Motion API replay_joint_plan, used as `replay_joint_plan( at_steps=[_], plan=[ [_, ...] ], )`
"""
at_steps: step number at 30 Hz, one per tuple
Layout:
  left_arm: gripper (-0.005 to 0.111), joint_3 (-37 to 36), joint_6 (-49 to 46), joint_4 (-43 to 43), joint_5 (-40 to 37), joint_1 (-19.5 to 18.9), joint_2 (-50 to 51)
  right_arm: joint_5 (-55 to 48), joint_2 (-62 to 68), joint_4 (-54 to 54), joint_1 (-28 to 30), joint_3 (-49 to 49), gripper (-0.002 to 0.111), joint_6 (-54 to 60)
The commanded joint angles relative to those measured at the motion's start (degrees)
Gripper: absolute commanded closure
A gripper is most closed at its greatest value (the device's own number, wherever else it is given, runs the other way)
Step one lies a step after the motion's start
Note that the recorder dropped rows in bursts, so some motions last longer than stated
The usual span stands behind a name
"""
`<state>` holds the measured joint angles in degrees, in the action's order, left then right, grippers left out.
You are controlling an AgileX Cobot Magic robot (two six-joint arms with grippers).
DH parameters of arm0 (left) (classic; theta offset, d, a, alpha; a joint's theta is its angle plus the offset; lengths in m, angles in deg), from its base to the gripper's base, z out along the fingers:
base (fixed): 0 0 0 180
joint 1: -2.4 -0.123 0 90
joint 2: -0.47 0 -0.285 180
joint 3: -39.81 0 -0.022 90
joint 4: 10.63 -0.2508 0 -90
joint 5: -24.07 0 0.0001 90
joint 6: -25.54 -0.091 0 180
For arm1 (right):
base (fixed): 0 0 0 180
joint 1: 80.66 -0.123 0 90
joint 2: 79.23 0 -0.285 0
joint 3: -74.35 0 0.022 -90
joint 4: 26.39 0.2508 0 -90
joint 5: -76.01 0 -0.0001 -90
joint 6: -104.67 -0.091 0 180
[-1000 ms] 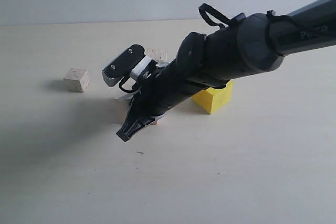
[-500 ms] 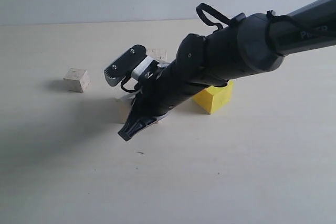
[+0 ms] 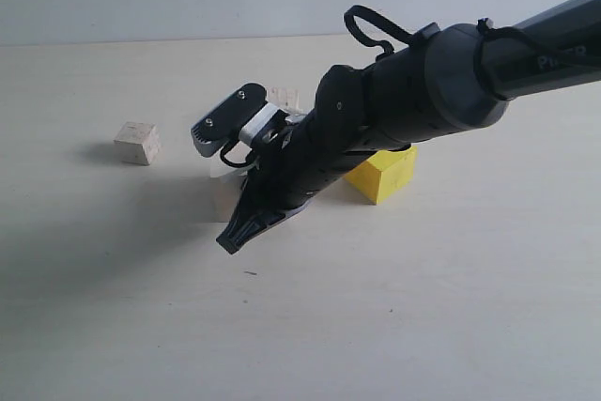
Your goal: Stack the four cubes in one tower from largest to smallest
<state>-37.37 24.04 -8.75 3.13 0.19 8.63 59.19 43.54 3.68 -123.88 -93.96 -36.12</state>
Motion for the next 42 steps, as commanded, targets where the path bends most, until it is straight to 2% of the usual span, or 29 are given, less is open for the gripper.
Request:
replay_joint_plan(
  at_steps=[1, 10, 16, 19, 24, 27, 29, 35, 38, 42],
  plan=[
    [0.107, 0.0, 0.2, 0.5, 0.7, 0.1, -0.4, 0.7, 0.1, -0.2, -0.1, -0.4, 0.108, -0.3],
    [0.107, 0.0, 0.2, 0.5, 0.7, 0.1, -0.4, 2.3, 0.1, 2.7, -0.1, -0.5, 0.108, 0.1],
    [0.107, 0.0, 0.2, 0.5, 0.7, 0.1, -0.4, -1.5, -0.3, 2.6, -0.1, -0.5, 0.108, 0.2],
    [0.107, 0.0, 0.2, 0.5, 0.7, 0.1, -0.4, -6.3, -4.3, 2.7, -0.1, -0.5, 0.108, -0.8],
    [0.107, 0.0, 0.2, 0.5, 0.7, 0.1, -0.4, -7.4, -13.5, 2.4, -0.1, -0.5, 0.108, -3.2],
    [0.107, 0.0, 0.2, 0.5, 0.7, 0.1, -0.4, -5.6, -21.0, -5.2, 0.1, -0.5, 0.108, -8.6],
    [0.107, 0.0, 0.2, 0.5, 0.7, 0.1, -0.4, -5.3, -25.0, -12.7, 1.3, -0.5, 0.108, -16.7],
    [0.107, 0.0, 0.2, 0.5, 0.7, 0.1, -0.4, -14.7, -31.4, -36.6, 10.3, -0.5, 0.108, -41.4],
    [0.107, 0.0, 0.2, 0.5, 0.7, 0.1, -0.4, -19.4, -31.2, -37.8, 13.7, -0.5, 0.108, -39.2],
    [0.107, 0.0, 0.2, 0.5, 0.7, 0.1, -0.4, -20.1, -29.9, -37.2, 14.1, -0.4, 0.108, -36.5]
  ],
)
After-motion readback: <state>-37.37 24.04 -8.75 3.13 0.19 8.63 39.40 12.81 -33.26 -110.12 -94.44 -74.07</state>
